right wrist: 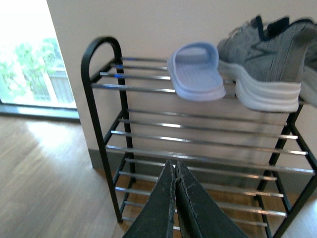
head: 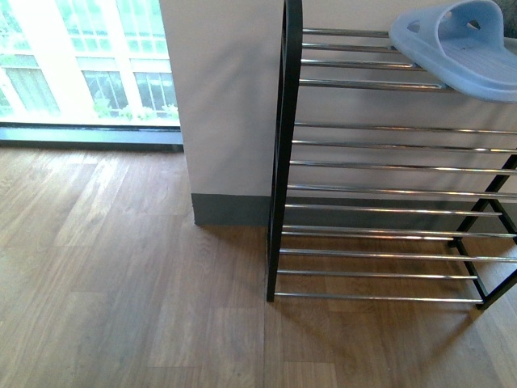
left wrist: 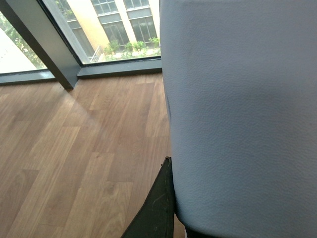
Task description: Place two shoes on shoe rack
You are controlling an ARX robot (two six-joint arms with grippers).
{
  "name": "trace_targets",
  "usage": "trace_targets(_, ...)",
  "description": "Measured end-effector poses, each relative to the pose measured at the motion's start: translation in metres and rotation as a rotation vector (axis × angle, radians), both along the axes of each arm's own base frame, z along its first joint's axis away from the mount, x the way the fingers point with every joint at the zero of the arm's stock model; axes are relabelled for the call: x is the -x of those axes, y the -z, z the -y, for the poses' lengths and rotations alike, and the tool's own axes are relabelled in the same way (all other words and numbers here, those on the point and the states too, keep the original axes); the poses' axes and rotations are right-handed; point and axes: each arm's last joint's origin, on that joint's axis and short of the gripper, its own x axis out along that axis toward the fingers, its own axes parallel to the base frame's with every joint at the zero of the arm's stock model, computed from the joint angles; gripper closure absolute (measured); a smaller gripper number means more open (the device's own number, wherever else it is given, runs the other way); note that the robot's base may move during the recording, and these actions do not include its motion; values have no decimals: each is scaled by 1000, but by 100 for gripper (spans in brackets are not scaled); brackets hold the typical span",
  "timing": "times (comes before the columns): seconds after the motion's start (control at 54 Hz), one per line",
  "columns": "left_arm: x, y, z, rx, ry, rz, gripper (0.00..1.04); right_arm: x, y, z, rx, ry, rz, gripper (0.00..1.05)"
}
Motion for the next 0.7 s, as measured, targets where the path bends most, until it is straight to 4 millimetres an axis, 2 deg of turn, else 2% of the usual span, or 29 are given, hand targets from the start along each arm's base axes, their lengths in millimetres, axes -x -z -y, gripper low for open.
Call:
trace_targets(0.204, 0, 0, 0, 0, 0, 0, 103, 2, -1, 0, 0, 0, 22, 103)
trace_targets(0.241, 0, 0, 0, 0, 0, 0, 103, 2, -1, 0, 0, 0, 22, 100)
trace_targets(0.463, 0, 0, 0, 0, 0, 0, 103, 2, -2, 0, 0, 0, 22, 52)
trace_targets(0.703, 0, 0, 0, -1, -3, 0, 103, 2, -1, 0, 0, -4, 22, 17)
